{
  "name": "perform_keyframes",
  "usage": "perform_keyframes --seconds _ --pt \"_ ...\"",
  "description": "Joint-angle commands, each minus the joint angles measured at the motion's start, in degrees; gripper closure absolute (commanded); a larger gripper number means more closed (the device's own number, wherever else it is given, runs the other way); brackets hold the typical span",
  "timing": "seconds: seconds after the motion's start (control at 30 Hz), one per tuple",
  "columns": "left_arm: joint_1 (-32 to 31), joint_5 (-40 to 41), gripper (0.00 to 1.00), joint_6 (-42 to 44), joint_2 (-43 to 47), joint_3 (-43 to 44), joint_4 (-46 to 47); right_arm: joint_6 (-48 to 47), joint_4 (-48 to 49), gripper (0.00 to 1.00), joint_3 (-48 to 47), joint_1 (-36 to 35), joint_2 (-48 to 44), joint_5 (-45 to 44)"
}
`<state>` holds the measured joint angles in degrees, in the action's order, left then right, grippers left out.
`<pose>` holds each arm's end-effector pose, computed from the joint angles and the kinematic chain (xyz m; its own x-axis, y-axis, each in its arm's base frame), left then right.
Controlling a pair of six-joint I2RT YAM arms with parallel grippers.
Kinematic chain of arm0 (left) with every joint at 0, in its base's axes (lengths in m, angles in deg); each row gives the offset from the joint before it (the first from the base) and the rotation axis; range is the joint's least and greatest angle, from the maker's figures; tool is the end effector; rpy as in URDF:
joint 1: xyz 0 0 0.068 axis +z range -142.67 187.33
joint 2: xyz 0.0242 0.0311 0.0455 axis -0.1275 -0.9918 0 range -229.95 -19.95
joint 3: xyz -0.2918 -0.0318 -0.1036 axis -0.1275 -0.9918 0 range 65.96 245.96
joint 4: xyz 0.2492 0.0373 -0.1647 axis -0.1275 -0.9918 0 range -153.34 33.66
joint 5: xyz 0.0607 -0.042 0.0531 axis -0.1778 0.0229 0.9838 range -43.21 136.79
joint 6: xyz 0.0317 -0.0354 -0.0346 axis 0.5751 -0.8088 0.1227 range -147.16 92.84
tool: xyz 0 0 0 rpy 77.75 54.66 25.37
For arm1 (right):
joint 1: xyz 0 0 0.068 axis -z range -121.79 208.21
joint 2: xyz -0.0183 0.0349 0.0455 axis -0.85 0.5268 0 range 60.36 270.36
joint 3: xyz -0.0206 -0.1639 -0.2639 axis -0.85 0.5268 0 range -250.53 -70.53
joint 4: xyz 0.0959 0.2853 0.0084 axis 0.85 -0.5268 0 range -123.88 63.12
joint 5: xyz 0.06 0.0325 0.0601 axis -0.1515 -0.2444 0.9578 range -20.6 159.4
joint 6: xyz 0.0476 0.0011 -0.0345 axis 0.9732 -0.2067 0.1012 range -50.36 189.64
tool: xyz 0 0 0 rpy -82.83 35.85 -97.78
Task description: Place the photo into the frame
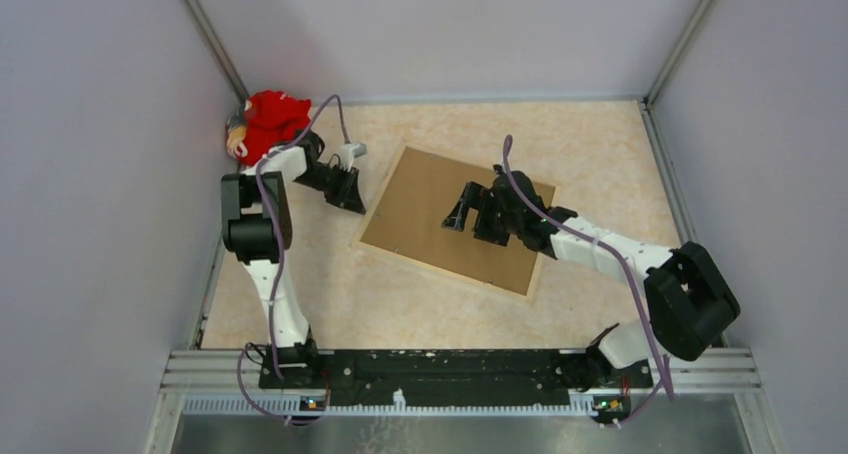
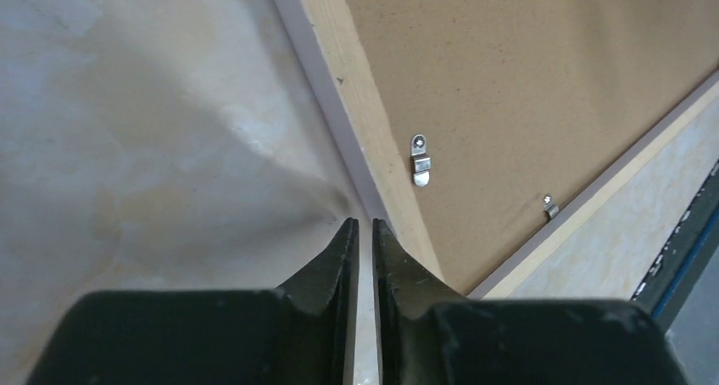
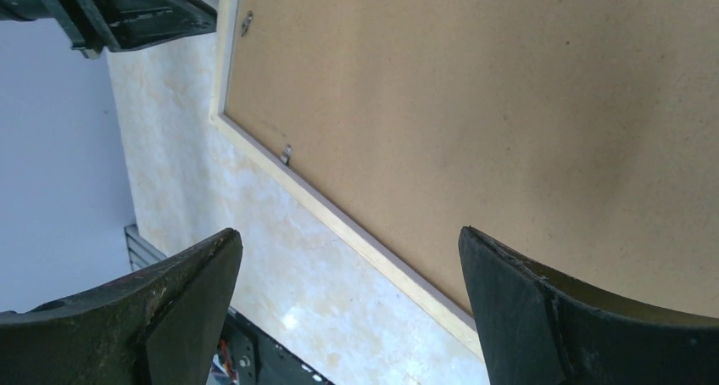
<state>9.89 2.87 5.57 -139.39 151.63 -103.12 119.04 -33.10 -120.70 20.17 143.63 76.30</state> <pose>0.4591 -0.0090 0.1650 -0.7850 0.3546 -0.5080 0.6013 0.6335 -0.4870 0.2706 0.2182 0.2349 -0.8449 0.2961 -0.4456 -0.0668 0.7680 0.6370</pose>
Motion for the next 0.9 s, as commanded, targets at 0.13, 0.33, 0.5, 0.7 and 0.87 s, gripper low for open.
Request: perform_keyframes --seconds 0.13,0.33,0.5,0.7,0.87 --pt "-0.44 -6.40 0.85 3.36 -1.16 -3.62 -2.23 3.77 7.58 0.02 4.30 -1.38 -4.09 1.83" --pt "-1.26 -6.09 0.85 6.88 1.83 -8.49 -3.28 3.28 7.37 0.02 3.07 -2.39 -2.93 1.91" --pt "-6.58 -3.55 0.84 10.24 6.86 -16.45 -2.88 2.80 7.99 0.01 2.81 -3.53 -1.49 2.26" --pt "-11.77 -2.37 0.78 11.14 12.98 -23.80 -2.33 2.71 8.72 0.01 2.28 -6.10 0.98 1.60" --pt "-8.30 -4.00 0.68 8.76 14.29 -20.19 -2.87 2.92 11.60 0.01 2.76 -7.20 1.81 0.94"
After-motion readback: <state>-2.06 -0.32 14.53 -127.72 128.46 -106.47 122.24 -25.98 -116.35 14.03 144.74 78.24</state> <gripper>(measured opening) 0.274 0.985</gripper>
